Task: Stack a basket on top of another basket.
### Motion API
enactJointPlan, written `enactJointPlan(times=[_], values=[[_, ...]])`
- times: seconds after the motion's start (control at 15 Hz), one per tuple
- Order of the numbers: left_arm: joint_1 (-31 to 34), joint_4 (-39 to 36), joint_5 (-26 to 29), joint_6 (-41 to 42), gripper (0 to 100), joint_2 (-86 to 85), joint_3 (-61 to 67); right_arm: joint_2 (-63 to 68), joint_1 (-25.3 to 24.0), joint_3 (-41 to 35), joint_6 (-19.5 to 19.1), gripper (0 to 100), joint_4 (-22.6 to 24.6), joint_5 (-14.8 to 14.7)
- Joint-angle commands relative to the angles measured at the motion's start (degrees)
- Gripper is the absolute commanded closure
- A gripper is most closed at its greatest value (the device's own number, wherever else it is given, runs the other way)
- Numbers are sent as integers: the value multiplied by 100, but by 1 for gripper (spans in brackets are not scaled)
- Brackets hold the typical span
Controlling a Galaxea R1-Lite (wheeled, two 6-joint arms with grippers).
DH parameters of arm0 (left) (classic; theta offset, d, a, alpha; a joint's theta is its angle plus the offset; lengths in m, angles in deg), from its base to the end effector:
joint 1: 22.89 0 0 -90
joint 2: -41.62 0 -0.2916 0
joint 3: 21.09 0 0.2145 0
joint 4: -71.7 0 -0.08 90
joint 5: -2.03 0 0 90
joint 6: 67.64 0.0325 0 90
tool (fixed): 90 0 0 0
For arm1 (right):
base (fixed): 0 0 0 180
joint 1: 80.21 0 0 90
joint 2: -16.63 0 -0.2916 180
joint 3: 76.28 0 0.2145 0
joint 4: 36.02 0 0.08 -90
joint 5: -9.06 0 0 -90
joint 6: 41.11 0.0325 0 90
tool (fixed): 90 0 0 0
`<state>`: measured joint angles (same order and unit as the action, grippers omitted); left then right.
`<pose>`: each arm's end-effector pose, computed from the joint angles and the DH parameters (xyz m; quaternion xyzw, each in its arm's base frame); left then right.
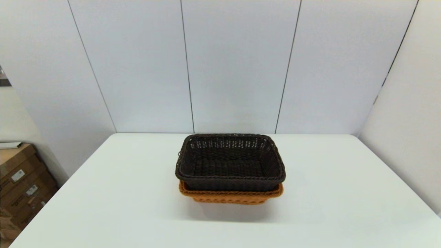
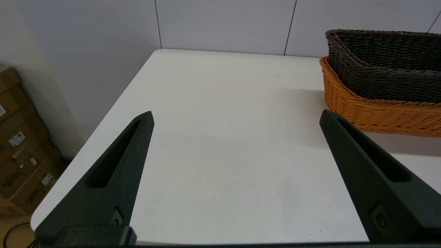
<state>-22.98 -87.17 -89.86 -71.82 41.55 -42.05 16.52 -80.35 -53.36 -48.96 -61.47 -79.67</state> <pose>0.0211 0.0010 0.0764 -0.0364 0.0003 0.0157 0.9992 0.0182 0.0008 0.0786 -0.0682 0.0202 0.0137 0.9974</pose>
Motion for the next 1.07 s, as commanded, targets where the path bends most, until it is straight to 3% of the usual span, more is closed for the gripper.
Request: enactJointPlan(times=[0.07, 1.07], values=[[1, 0, -4, -4, 0, -1, 0, 2, -4, -56, 240, 0, 9, 14], [1, 0, -4, -4, 0, -1, 0, 2, -4, -47, 354, 0, 9, 14]])
